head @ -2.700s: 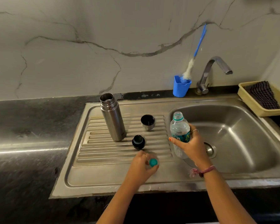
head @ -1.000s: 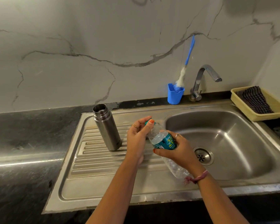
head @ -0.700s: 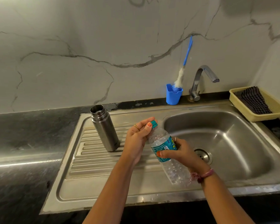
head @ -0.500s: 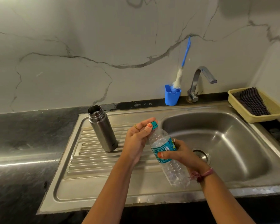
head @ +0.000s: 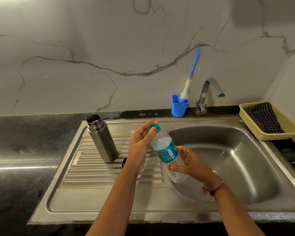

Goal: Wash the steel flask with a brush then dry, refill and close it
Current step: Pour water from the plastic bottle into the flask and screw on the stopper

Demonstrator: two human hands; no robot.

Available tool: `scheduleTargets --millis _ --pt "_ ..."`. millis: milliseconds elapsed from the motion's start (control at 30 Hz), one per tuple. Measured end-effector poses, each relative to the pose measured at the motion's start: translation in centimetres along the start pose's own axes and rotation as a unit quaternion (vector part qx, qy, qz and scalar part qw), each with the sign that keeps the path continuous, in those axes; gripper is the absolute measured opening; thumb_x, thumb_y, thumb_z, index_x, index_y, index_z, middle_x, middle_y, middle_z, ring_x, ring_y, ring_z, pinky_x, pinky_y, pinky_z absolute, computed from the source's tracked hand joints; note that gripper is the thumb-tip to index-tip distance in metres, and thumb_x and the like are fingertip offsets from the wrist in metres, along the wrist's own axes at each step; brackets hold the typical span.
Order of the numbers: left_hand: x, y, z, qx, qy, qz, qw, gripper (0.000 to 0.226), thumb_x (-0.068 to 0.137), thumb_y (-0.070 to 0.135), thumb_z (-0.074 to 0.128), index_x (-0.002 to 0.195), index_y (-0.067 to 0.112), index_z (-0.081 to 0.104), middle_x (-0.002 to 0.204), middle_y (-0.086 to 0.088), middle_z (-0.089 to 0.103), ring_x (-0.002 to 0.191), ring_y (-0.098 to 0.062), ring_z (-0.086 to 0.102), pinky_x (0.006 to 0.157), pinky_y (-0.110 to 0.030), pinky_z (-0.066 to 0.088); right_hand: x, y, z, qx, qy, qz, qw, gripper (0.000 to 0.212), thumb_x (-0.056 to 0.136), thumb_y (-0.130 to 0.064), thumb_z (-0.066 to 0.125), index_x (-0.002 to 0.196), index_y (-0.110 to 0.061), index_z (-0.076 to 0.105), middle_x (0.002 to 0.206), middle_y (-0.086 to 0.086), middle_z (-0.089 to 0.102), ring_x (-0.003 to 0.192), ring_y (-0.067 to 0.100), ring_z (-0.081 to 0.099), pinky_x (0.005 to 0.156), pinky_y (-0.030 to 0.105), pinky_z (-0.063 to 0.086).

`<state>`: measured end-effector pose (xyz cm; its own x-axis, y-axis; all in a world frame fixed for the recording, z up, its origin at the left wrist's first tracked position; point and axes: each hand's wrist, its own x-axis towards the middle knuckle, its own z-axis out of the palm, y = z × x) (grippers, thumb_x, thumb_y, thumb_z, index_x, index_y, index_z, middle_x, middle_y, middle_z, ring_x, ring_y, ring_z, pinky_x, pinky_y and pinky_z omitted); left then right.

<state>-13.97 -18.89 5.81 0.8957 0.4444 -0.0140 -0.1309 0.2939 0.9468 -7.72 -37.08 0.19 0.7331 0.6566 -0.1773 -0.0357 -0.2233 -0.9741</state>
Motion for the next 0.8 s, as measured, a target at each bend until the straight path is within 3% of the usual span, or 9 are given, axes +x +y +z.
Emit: scheduleTargets --millis 100,200,267,400,533,667,800 --pt "0.5 -0.3 -0.1 0.058 0.035 0.028 0.997 0.034 0.094 0.014 0.063 0.126 0.024 0.062 0.124 0.006 0.069 0.118 -0.013 0.063 0.098 -0.033 0.054 1.1 0.2 -0.2 -0.010 -0.012 -0.009 1.000 0.060 0.065 -0.026 0.084 0.116 -0.031 0.053 0.115 -0.015 0.065 0.108 0.001 0.061 0.090 0.022 0.050" --pt "0.6 0.1 -0.7 0.134 0.070 0.088 0.985 0.033 0.094 0.017 0.065 0.123 0.032 0.060 0.127 0.012 0.064 0.121 -0.008 0.059 0.094 -0.021 0.051 2.3 0.2 -0.8 0.001 0.003 -0.014 1.000 0.057 0.072 -0.022 0.081 0.120 -0.029 0.051 0.116 -0.007 0.065 0.104 0.008 0.065 0.086 0.026 0.054" --pt "0.2 0.4 -1.4 0.156 0.093 0.134 0.974 0.029 0.095 0.013 0.064 0.121 0.026 0.062 0.123 0.009 0.066 0.114 -0.008 0.063 0.091 -0.021 0.053 3.2 -0.1 -1.2 0.011 0.012 -0.031 0.999 0.054 0.074 -0.019 0.079 0.121 -0.025 0.052 0.113 -0.001 0.067 0.100 0.013 0.067 0.084 0.031 0.056" --pt "-1.1 0.7 -3.8 0.138 0.143 0.215 0.956 0.022 0.093 0.016 0.065 0.115 0.019 0.064 0.108 -0.004 0.070 0.098 -0.018 0.067 0.082 -0.023 0.055 6.0 -1.7 -1.7 0.014 0.062 -0.064 0.996 0.052 0.073 -0.019 0.080 0.117 -0.026 0.052 0.110 -0.003 0.065 0.096 0.010 0.068 0.078 0.025 0.056" --pt "-2.5 0.2 -6.7 0.123 0.241 0.234 0.934 0.017 0.096 0.006 0.058 0.109 0.016 0.062 0.095 -0.002 0.066 0.081 -0.004 0.064 0.071 -0.016 0.054 9.9 -3.1 -1.9 -0.003 0.088 -0.086 0.992 0.075 0.064 -0.042 0.082 0.128 -0.023 0.049 0.121 -0.005 0.062 0.108 0.011 0.062 0.090 0.031 0.051" --pt "-2.6 -0.5 -10.0 0.134 0.309 0.233 0.912 0.021 0.095 0.011 0.059 0.107 0.027 0.062 0.096 0.000 0.063 0.089 -0.014 0.062 0.079 -0.026 0.053 13.8 -4.8 -1.0 -0.026 0.134 -0.089 0.987 0.064 0.070 -0.033 0.082 0.124 -0.021 0.051 0.117 -0.003 0.062 0.105 0.012 0.060 0.089 0.026 0.049" --pt "-2.0 -0.9 -11.6 0.143 0.346 0.215 0.902 0.025 0.096 0.008 0.061 0.117 0.022 0.058 0.102 -0.002 0.062 0.093 -0.013 0.061 0.081 -0.024 0.053 17.1 -5.6 -0.1 -0.058 0.152 -0.090 0.983 0.056 0.074 -0.031 0.080 0.121 -0.018 0.053 0.111 -0.003 0.062 0.096 0.010 0.059 0.077 0.017 0.045"
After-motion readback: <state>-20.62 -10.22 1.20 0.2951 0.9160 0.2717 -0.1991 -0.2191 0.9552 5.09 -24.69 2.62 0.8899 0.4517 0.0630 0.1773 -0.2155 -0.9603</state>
